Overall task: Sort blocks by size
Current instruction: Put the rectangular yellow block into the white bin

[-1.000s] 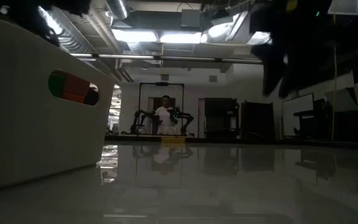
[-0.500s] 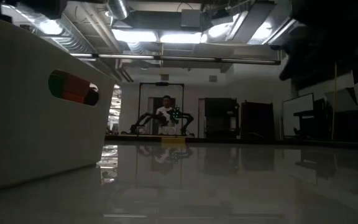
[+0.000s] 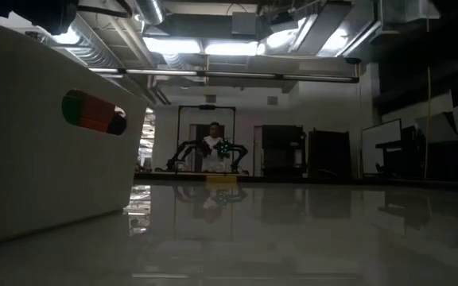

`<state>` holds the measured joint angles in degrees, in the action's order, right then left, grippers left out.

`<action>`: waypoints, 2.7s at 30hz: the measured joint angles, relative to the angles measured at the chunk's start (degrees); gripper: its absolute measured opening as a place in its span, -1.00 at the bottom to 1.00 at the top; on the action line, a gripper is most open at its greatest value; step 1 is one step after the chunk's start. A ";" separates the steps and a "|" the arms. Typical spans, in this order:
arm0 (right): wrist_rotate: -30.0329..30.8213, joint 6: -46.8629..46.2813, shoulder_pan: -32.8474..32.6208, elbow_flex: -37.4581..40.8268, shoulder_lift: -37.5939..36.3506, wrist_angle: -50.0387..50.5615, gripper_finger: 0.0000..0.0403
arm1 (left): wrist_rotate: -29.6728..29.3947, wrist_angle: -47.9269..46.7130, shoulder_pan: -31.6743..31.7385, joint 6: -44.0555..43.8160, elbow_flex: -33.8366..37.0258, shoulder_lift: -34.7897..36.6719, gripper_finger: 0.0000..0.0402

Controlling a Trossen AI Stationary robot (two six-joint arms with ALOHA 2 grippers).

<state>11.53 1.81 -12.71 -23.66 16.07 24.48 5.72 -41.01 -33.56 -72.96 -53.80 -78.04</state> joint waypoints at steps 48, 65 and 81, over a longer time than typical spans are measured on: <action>2.82 -1.96 0.00 4.31 -14.72 -0.73 0.06 | -5.64 13.47 26.23 27.63 -2.91 0.35 0.03; 2.80 -1.95 0.00 4.29 -14.70 -0.53 0.06 | -16.04 56.99 60.10 69.30 -2.91 -21.47 0.03; 3.32 -1.91 0.00 4.29 -14.70 -0.54 0.06 | -16.82 58.08 65.35 58.09 -11.84 -37.98 0.03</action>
<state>14.85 -0.10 -12.71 -19.38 1.37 23.94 -11.10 17.07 31.78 -14.87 -65.64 -116.02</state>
